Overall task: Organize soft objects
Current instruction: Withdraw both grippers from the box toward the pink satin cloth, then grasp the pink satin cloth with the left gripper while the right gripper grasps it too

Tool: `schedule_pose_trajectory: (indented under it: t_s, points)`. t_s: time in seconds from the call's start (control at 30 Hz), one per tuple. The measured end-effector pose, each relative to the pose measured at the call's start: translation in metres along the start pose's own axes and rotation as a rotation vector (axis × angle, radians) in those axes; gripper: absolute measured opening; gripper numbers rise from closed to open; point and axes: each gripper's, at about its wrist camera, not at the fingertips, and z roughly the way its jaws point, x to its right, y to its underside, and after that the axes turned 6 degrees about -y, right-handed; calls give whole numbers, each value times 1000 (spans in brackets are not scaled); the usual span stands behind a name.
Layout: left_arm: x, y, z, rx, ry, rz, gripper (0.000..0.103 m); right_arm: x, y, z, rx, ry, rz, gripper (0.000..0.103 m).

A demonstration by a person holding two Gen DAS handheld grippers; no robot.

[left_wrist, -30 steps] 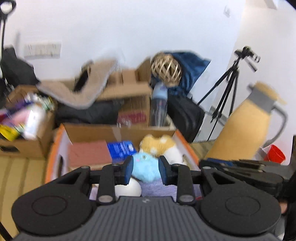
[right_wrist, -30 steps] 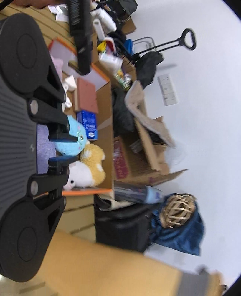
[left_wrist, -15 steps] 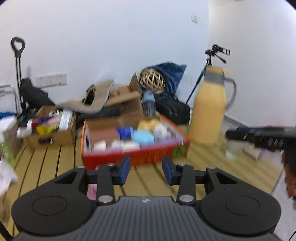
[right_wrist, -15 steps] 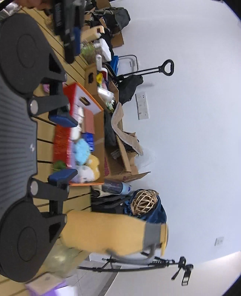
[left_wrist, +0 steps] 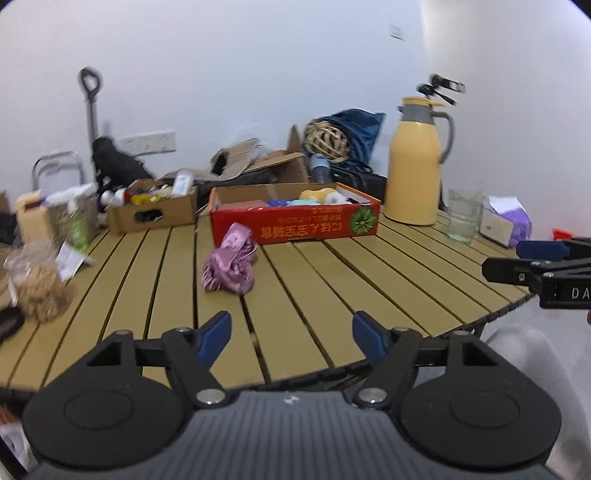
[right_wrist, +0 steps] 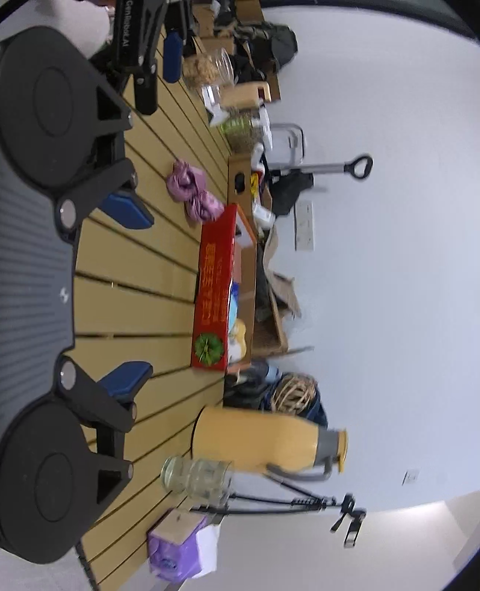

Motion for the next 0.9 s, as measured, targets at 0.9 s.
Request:
schedule_pose_trajectory:
  t_s: [0.9]
  points:
    - [-63,-51,182,-137,-28,-178,79,-12,-68,225,-96,-197,66,76]
